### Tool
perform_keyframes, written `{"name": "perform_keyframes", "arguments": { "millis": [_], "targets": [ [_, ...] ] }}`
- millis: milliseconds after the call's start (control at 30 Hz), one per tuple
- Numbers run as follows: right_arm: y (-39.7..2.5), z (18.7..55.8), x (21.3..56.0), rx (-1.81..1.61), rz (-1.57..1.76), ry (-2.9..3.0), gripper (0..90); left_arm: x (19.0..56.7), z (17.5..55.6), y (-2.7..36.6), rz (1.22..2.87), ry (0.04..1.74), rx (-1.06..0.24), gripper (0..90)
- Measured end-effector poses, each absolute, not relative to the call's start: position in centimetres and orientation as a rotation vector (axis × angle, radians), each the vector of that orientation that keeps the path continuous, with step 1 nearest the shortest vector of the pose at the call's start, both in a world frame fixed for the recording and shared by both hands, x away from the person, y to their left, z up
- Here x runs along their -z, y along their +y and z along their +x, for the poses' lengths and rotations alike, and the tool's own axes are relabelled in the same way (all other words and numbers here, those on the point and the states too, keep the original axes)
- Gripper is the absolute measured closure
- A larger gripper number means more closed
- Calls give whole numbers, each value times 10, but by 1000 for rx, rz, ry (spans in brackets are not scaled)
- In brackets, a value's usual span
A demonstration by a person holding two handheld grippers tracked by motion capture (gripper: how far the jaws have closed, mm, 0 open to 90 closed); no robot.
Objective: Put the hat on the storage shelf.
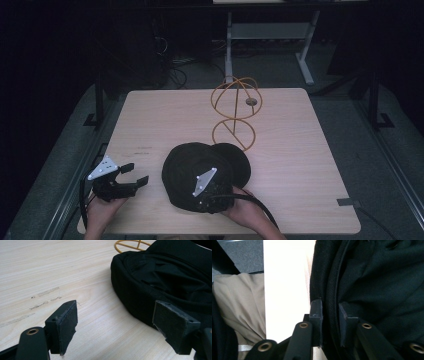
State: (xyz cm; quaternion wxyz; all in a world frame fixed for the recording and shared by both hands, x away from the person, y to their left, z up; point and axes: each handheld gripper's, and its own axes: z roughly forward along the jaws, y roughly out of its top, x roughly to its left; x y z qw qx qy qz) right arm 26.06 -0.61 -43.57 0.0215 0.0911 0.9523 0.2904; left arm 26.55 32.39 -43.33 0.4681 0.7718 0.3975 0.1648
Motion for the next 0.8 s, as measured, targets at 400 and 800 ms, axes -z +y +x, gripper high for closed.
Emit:
{"name": "perform_keyframes", "arguments": {
  "millis": [400,800],
  "targets": [
    [-13,257,418,-1003,284,2910,787,433,266,323,1902,978,-403,195],
    [-30,264,390,-1138,315,2872,787,431,263,314,1893,944,-375,194]
  ]
}}
